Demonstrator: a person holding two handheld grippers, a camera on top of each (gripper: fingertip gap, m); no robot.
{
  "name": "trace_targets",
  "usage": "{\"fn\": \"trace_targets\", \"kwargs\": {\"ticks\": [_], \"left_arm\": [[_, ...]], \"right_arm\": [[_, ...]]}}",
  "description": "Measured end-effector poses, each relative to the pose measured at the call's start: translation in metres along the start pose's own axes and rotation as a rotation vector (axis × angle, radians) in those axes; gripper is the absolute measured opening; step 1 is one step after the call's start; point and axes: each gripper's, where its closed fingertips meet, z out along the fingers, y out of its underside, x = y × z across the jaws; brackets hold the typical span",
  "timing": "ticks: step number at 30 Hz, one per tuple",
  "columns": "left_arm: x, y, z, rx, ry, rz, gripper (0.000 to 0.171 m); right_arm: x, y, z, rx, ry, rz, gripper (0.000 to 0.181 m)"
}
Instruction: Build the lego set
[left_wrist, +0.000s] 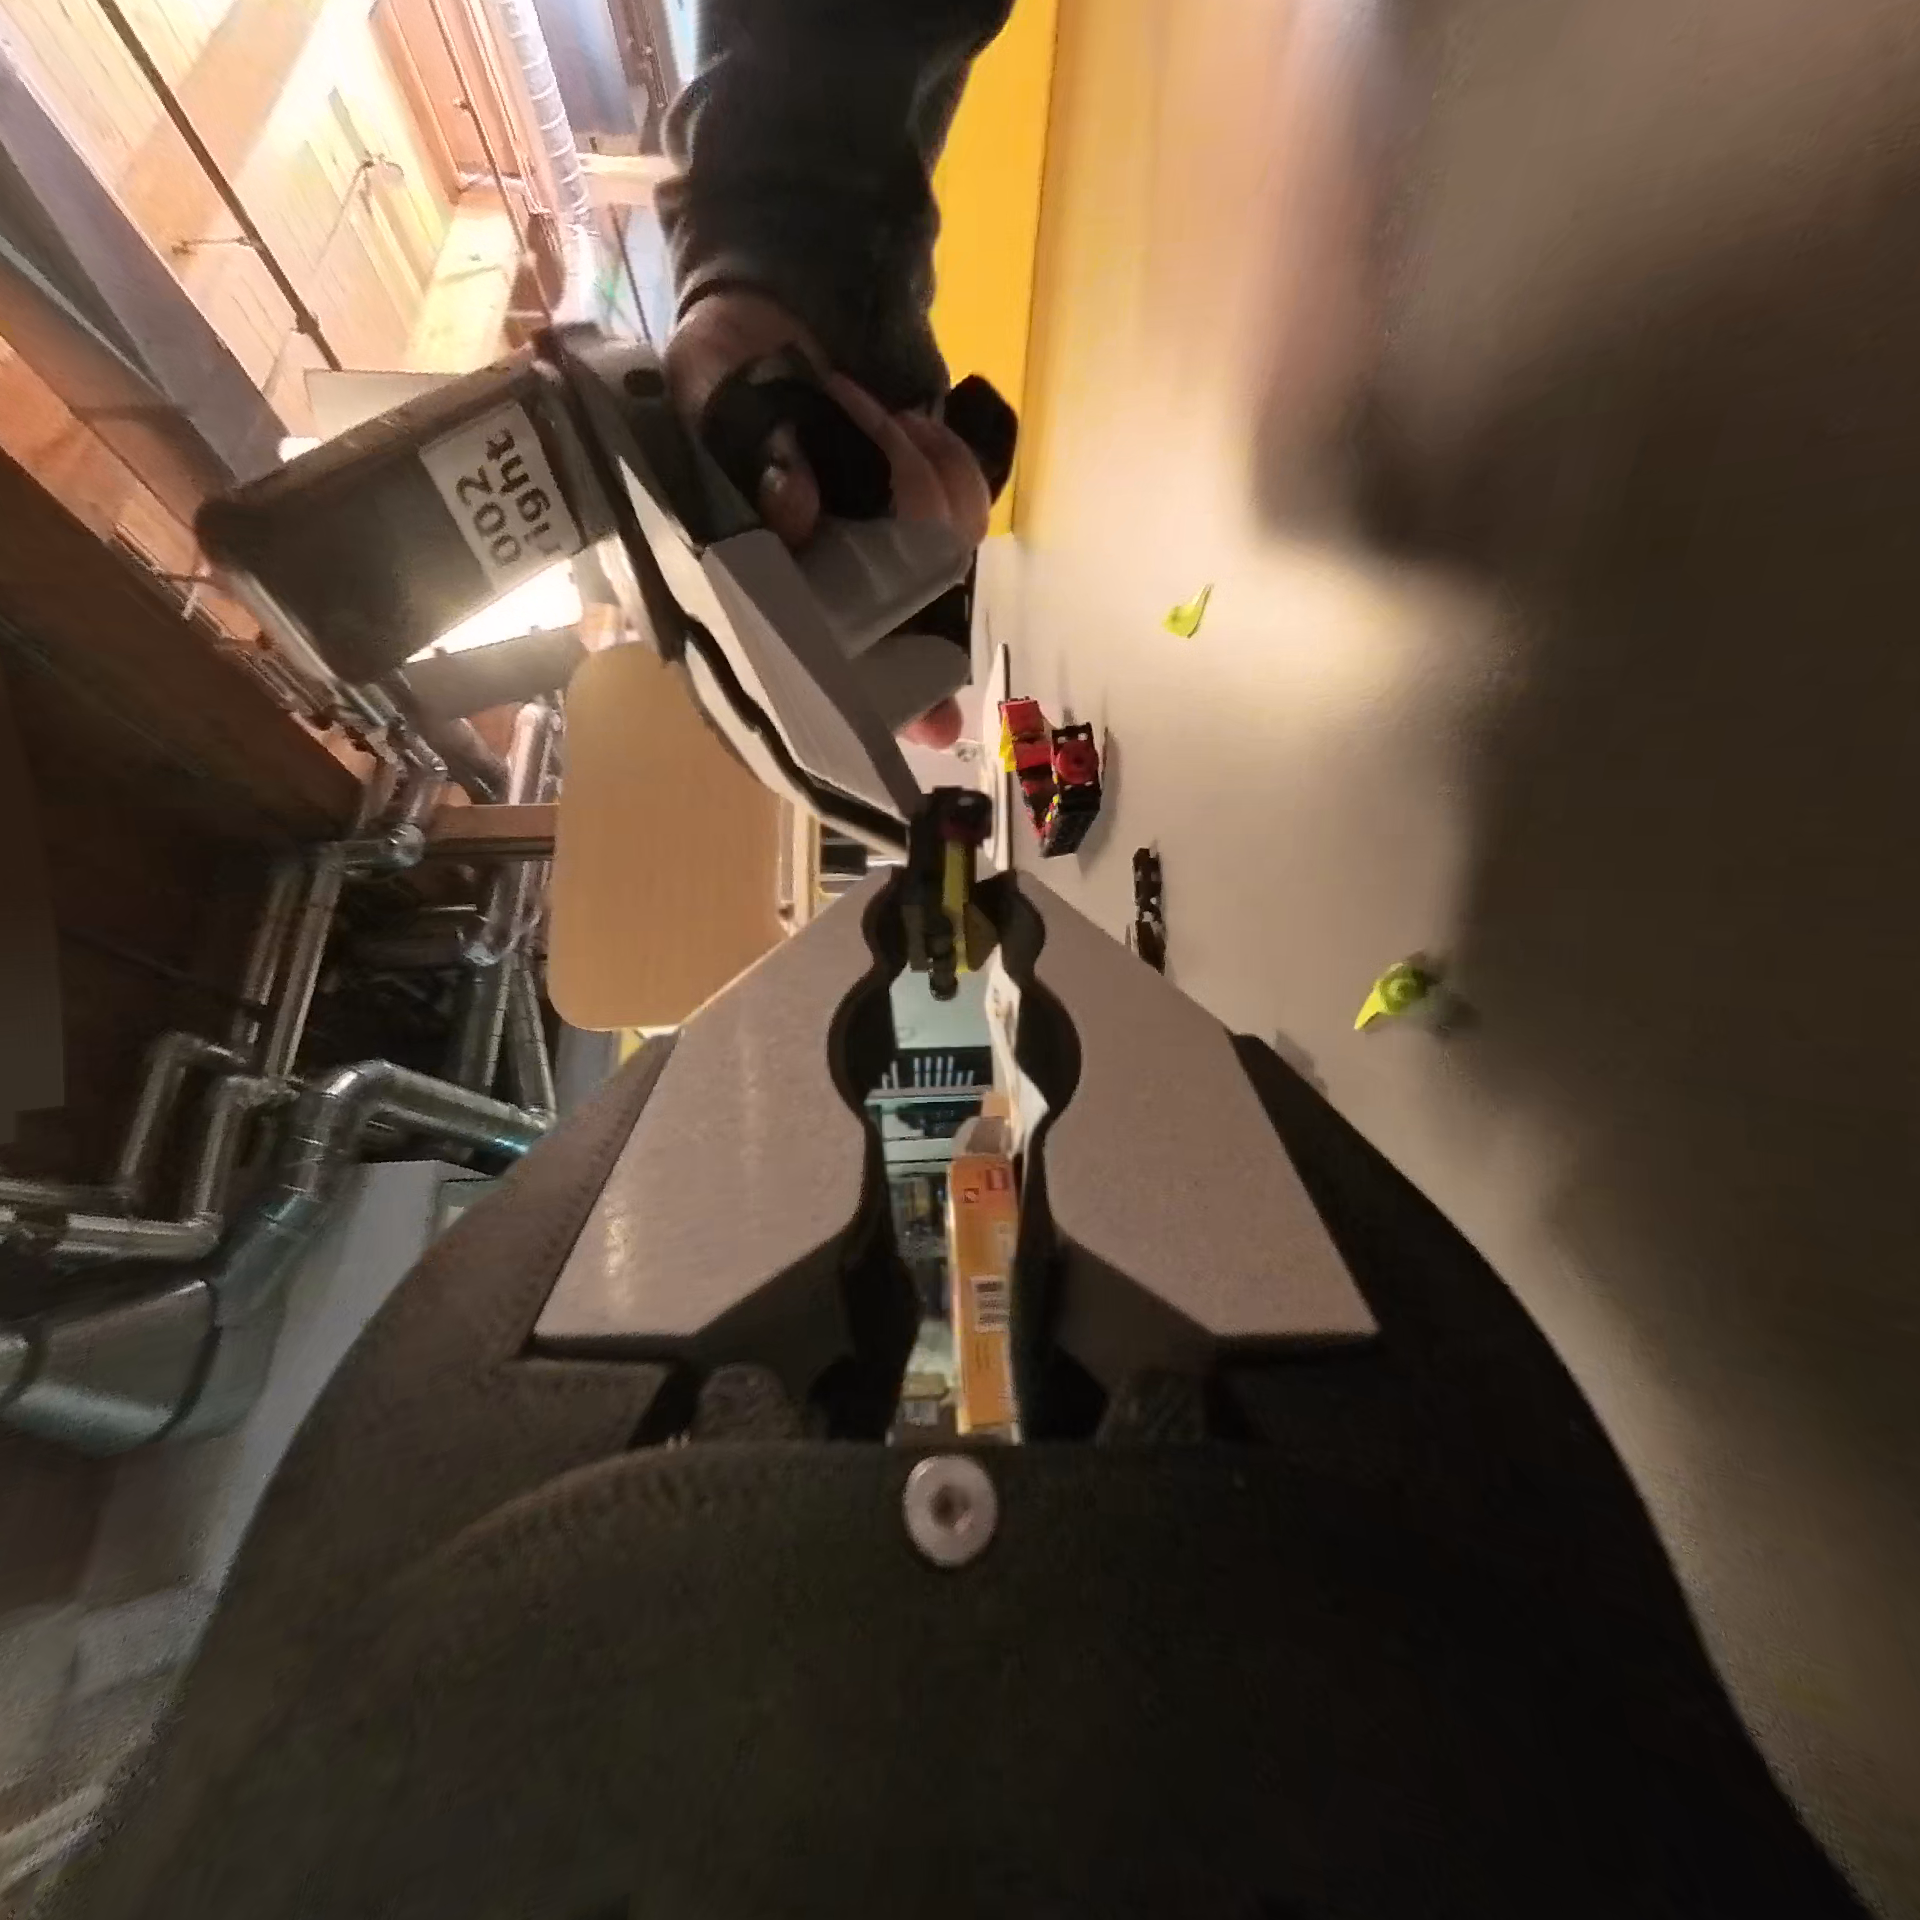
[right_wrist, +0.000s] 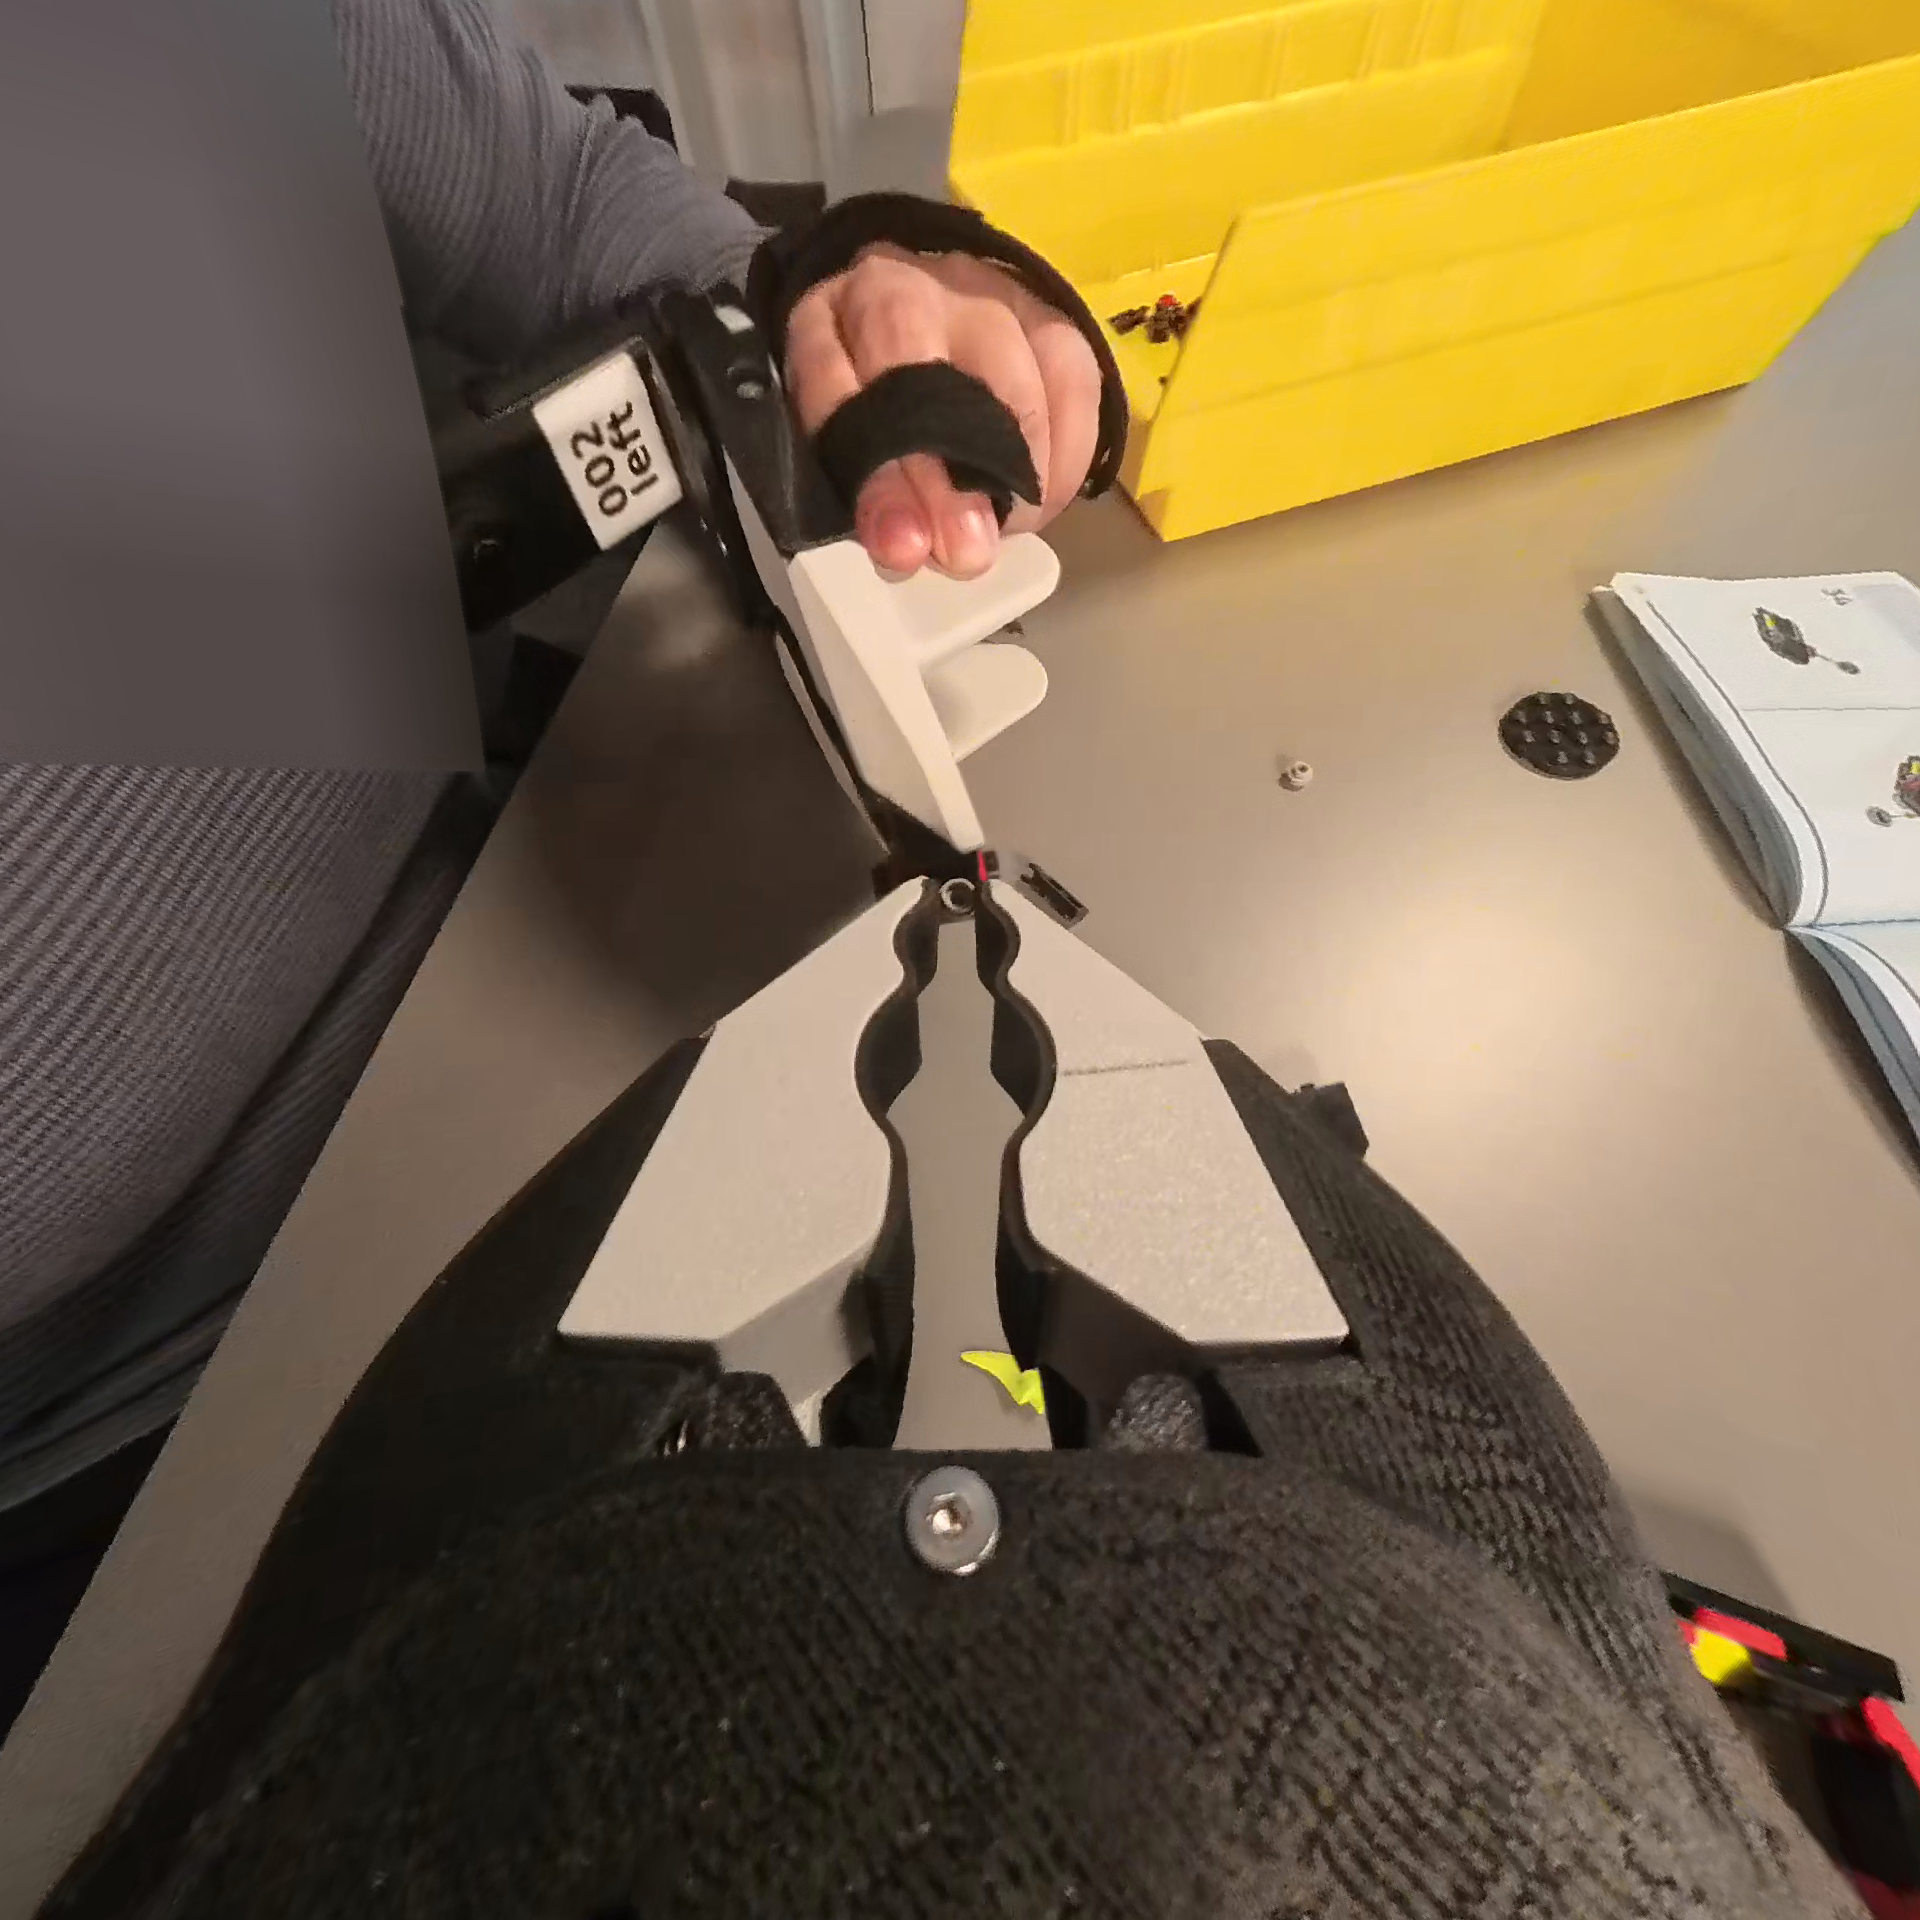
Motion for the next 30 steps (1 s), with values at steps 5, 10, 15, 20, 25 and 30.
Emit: {"fn": "trace_targets", "kwargs": {"ticks": [5,10,15,20,25,30], "left_arm": [[-0.001,-0.003,0.000,-0.010,-0.028,0.058,0.016],[-0.003,-0.003,-0.001,-0.008,-0.038,0.067,0.016],[-0.004,-0.003,0.000,-0.006,-0.044,0.072,0.016],[-0.001,-0.002,0.001,-0.014,-0.030,0.054,0.016],[-0.006,0.009,0.002,-0.023,-0.016,-0.057,0.016],[-0.008,0.014,0.005,-0.028,0.010,-0.120,0.016]], "right_arm": [[-0.002,-0.002,0.002,-0.037,-0.012,-0.022,0.005],[-0.003,-0.002,0.001,-0.063,-0.005,-0.045,0.005],[-0.003,-0.001,0.001,-0.068,0.005,-0.057,0.007],[-0.003,-0.003,-0.003,-0.047,0.043,-0.096,0.029],[0.002,0.004,-0.005,-0.069,0.239,-0.318,0.045],[0.016,0.008,0.002,-0.187,0.575,-0.730,0.044]]}}
